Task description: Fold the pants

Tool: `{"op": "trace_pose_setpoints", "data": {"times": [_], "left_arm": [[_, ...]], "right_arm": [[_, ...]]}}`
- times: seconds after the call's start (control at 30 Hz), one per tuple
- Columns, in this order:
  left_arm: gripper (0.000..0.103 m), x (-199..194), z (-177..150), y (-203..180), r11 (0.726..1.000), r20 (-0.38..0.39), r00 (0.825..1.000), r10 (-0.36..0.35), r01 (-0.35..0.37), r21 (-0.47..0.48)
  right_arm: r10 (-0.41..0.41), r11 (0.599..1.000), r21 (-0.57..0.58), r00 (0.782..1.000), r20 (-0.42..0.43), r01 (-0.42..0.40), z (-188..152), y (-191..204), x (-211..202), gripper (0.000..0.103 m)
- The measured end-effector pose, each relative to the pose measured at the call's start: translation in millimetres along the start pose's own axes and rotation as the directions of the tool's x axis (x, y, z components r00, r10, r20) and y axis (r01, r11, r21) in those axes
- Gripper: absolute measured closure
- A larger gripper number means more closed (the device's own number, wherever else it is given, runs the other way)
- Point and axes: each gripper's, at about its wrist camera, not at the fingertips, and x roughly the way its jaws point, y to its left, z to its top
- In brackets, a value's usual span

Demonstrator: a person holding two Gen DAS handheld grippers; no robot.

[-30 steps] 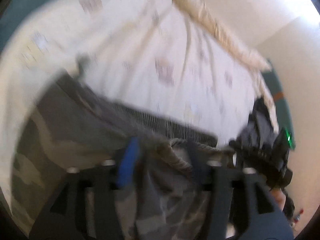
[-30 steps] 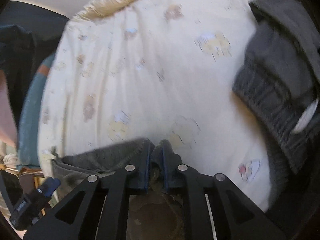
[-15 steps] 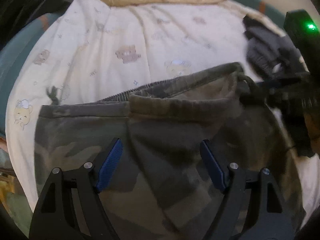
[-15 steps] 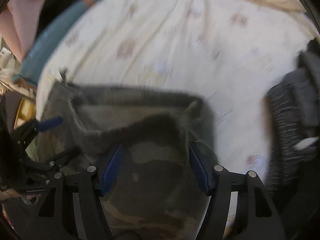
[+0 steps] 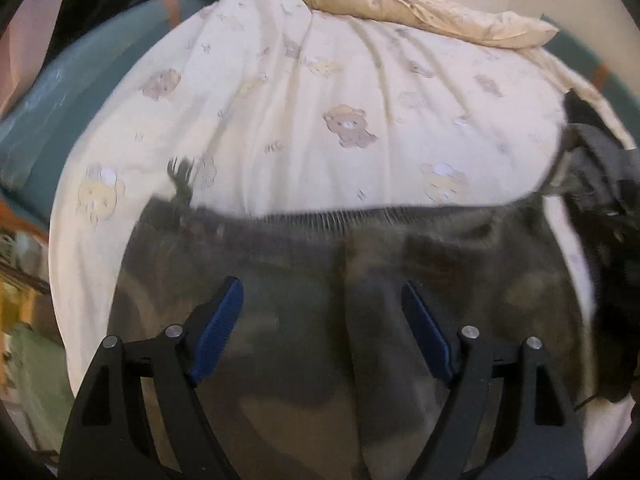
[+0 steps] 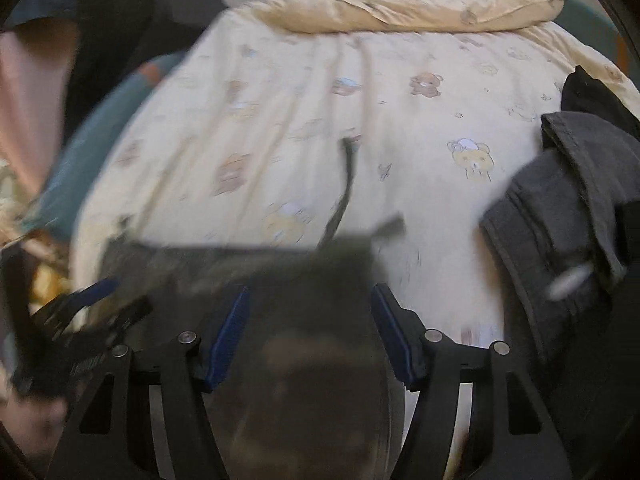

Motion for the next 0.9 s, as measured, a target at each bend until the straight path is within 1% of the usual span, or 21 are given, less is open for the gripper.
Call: {"op": "trace_pose_setpoints", "data": {"times": [0.07,0.13,0.17,0.2,0.23,0.27,0.37,0.43,0.5,0.57,0.6,0.63,0.67,0.7,0.73,0.77,0.8,0.83,0.87,0.9], "left_arm": [[0.024,-13.0,-17.1,5.1,0.998,-0.035,0.998,-0.060,0.060,-0.021],[0.024,-27.5,-39.9,11.8,0.992,-0.065,0.991,-0.119,0.117,-0.039],[0.024,-37.4,-56.3,14.8,0.987,-0.086,0.984,-0.158,0.155,-0.044],[0.024,-44.6,-68.6,18.3,0.982,-0.095,0.978,-0.184,0.180,-0.047],[0.024,-57.3,-87.6,22.5,0.976,-0.100,0.971,-0.215,0.212,-0.044],[0.024,-66.2,-102.1,24.7,0.974,-0.107,0.968,-0.227,0.224,-0.037],[0.024,-93.1,-148.9,39.9,0.961,-0.124,0.954,-0.274,0.269,-0.059],[0.024,-107.5,-179.1,44.4,0.957,-0.149,0.946,-0.288,0.281,-0.067],[0.024,-118.5,-206.8,44.9,0.955,-0.166,0.941,-0.296,0.291,-0.055],[0.024,-128.2,-237.3,42.7,0.954,-0.173,0.939,-0.297,0.298,-0.026],[0.024,-130.7,-253.6,39.0,0.951,-0.186,0.934,-0.304,0.308,-0.009],[0.024,-130.4,-264.1,36.0,0.948,-0.207,0.927,-0.313,0.320,-0.002],[0.025,-129.0,-277.0,31.1,0.939,-0.231,0.914,-0.333,0.343,0.001],[0.025,-128.4,-286.0,28.8,0.932,-0.239,0.905,-0.351,0.363,0.004],[0.025,-127.5,-295.4,22.3,0.929,-0.242,0.903,-0.355,0.370,0.019],[0.027,-127.7,-302.1,17.9,0.931,-0.241,0.907,-0.345,0.363,0.032],[0.028,-128.0,-306.4,12.6,0.929,-0.239,0.907,-0.346,0.366,0.047],[0.033,-129.3,-311.3,5.3,0.920,-0.229,0.904,-0.361,0.386,0.074],[0.041,-129.9,-312.9,1.8,0.914,-0.222,0.902,-0.370,0.396,0.084],[0.045,-129.0,-314.8,-2.1,0.912,-0.224,0.900,-0.375,0.401,0.085]], "right_arm": [[0.064,0.998,0.025,0.998,0.023,-0.065,-27.9,-4.7,-38.5,0.033],[0.078,0.994,0.076,0.995,0.056,-0.082,-54.8,-6.7,-65.7,0.032],[0.099,0.988,0.110,0.992,0.076,-0.107,-75.1,-10.4,-84.2,0.032],[0.101,0.984,0.139,0.990,0.094,-0.114,-91.4,-14.3,-96.8,0.031],[0.089,0.980,0.169,0.991,0.103,-0.105,-107.4,-18.8,-108.0,0.031],[0.078,0.974,0.202,0.990,0.114,-0.100,-131.6,-23.3,-120.9,0.031],[0.060,0.954,0.285,0.992,0.107,-0.088,-183.5,-36.9,-140.4,0.030],[0.048,0.937,0.341,0.995,0.092,-0.076,-222.0,-45.2,-150.2,0.030],[0.040,0.927,0.370,0.997,0.064,-0.061,-254.3,-49.0,-160.5,0.030],[0.046,0.922,0.382,0.997,0.054,-0.063,-274.1,-49.6,-167.2,0.030],[0.053,0.920,0.385,0.997,0.054,-0.070,-284.8,-49.2,-171.3,0.030],[0.057,0.920,0.384,0.997,0.060,-0.075,-290.9,-48.4,-174.7,0.030],[0.064,0.921,0.380,0.996,0.069,-0.086,-296.1,-46.9,-178.1,0.030],[0.090,0.921,0.371,0.991,0.095,-0.119,-302.8,-44.6,-184.2,0.030],[0.111,0.920,0.364,0.987,0.118,-0.147,-310.1,-41.3,-189.2,0.030],[0.125,0.920,0.356,0.983,0.136,-0.166,-314.5,-39.0,-193.7,0.030],[0.117,0.930,0.331,0.982,0.148,-0.161,-321.9,-34.1,-197.9,0.030],[0.088,0.941,0.313,0.987,0.135,-0.127,-325.8,-30.7,-196.7,0.030],[0.050,0.949,0.307,0.994,0.099,-0.078,-329.9,-28.3,-193.7,0.029],[0.025,0.955,0.293,0.996,0.080,-0.047,-328.9,-25.7,-190.8,0.029]]}}
